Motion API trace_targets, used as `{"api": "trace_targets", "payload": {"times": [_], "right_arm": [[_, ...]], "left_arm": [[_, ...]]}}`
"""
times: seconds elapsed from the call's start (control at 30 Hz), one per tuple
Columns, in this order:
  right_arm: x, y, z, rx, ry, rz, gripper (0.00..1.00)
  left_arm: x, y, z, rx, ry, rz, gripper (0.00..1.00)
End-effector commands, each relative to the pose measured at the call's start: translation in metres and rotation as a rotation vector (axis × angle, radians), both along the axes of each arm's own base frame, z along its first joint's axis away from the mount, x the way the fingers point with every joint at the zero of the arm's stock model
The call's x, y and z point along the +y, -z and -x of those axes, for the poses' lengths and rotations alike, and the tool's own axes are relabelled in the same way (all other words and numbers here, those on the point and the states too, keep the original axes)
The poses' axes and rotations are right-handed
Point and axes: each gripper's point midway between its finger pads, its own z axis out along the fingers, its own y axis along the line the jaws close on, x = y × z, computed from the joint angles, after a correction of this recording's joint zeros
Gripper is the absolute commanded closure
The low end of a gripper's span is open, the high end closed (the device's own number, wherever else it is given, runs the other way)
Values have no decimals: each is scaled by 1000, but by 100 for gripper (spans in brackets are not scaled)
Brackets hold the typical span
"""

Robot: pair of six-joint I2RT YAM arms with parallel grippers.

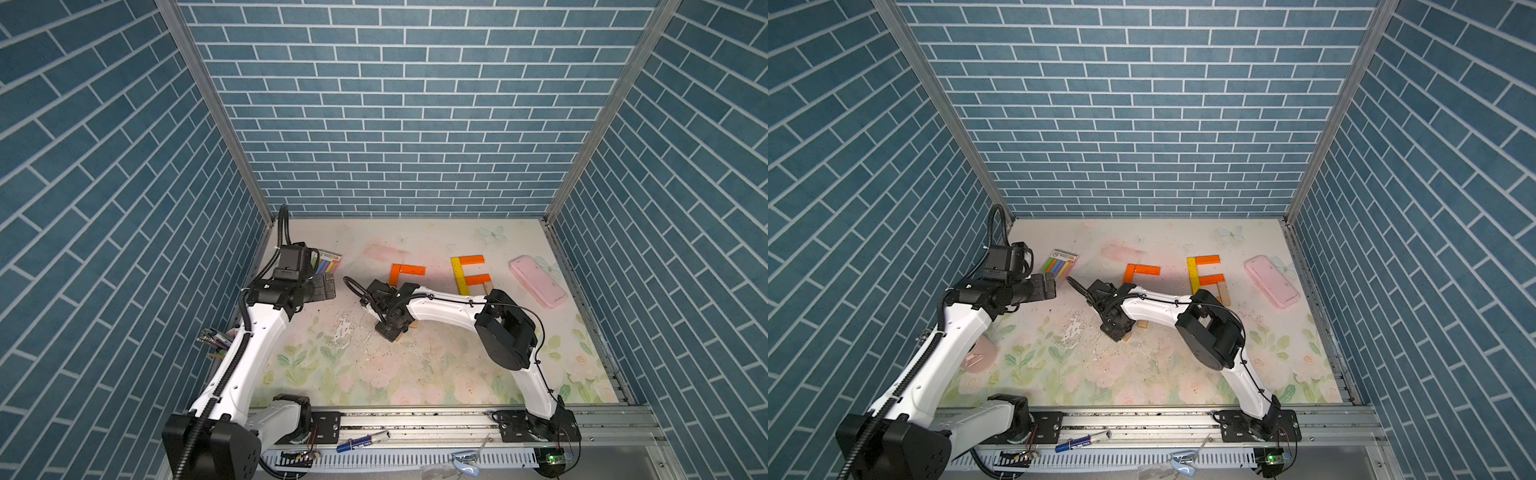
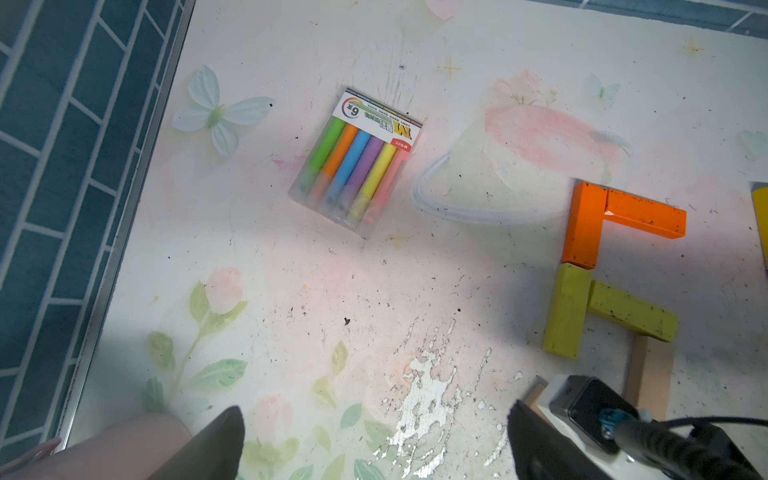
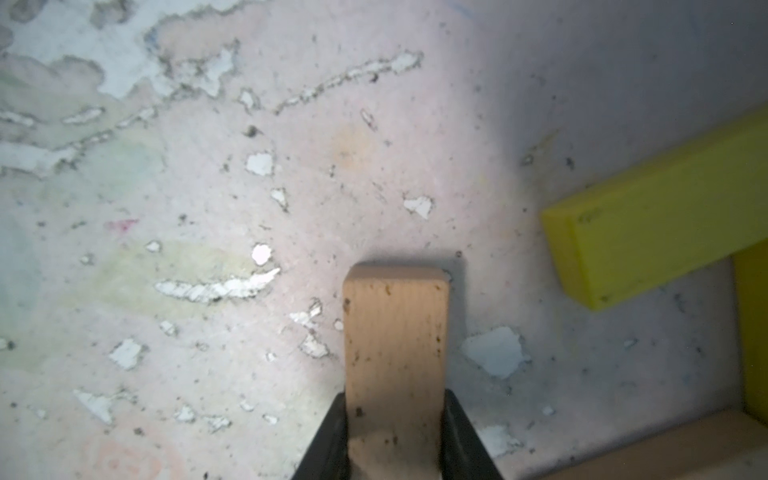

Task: Assemble the number 6 with building blocks
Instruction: Assemble the building block at the center of the board.

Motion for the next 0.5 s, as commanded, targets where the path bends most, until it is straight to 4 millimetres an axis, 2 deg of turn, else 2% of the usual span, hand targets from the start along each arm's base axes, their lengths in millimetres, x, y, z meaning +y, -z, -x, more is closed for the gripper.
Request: {"api": "trace_targets", "payload": {"times": [0.0,0.23,0.47], "right_arm": [[-4,-1,1,-25,-88,56,75],[-6,-10,-3,-70,-185,79,78],[-14,-5,-7,-112,-277,133,79]], "left_arm": [[2,-5,2,-13,-15,9,1],[1,-3,2,-8,-11,15,1],[2,3,0,11,-18,10,1]]}}
